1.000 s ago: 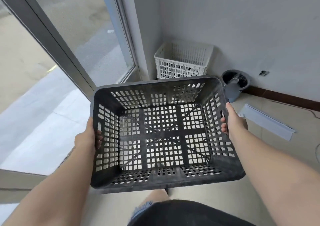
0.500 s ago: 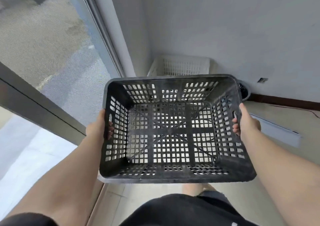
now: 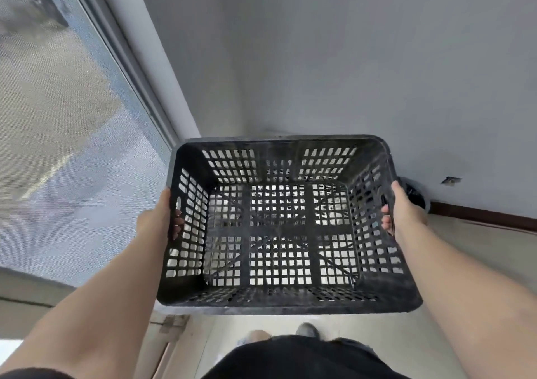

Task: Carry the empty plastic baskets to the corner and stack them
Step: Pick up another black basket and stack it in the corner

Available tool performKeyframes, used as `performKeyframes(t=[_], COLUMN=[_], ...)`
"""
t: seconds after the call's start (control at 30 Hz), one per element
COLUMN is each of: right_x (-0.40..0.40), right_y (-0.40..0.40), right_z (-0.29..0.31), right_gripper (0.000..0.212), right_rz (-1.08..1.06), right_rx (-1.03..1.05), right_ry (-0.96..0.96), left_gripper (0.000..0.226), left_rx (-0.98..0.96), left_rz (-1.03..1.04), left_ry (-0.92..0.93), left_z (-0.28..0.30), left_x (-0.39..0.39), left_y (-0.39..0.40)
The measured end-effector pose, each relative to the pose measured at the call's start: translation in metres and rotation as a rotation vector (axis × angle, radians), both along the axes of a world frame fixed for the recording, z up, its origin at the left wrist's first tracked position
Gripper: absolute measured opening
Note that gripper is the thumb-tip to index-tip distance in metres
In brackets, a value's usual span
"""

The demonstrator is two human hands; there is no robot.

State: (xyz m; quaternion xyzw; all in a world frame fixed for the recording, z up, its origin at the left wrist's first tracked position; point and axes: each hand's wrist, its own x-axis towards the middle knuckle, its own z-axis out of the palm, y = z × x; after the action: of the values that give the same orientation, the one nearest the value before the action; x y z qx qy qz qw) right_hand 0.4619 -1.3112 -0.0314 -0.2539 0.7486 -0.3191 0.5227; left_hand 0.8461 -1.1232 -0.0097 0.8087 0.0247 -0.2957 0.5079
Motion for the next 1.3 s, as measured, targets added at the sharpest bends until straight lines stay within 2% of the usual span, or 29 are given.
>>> performKeyframes(t=[0.33, 0.77, 1.03, 1.3], right_x=[0.044, 0.094, 0.111, 0.114], right_y=[-0.108, -0.239, -0.310, -0.380], right_z=[0.006, -0.006, -0.013, -0.039], right_gripper=[0.062, 0.062, 0.059, 0.053], right_rz=[-0.004, -0.102, -0.127, -0.059], right_rx=[-0.023, 0.017, 0.067, 0.133], right_ry=[0.064, 0.116, 0.080, 0.012], left_gripper=[0.052, 0.055, 0.050, 0.048], left_rx=[-0.014, 0.041, 0.116, 0.203], left_rz=[-0.045, -0.263, -0.280, -0.302], left_ry=[-0.007, 0.032, 0.049, 0.039], left_z=[-0.002, -0.022, -0.031, -0.060], left_x=[0.046, 0.130, 0.149, 0.151], left_y=[-0.130, -0.322, -0.410, -0.468])
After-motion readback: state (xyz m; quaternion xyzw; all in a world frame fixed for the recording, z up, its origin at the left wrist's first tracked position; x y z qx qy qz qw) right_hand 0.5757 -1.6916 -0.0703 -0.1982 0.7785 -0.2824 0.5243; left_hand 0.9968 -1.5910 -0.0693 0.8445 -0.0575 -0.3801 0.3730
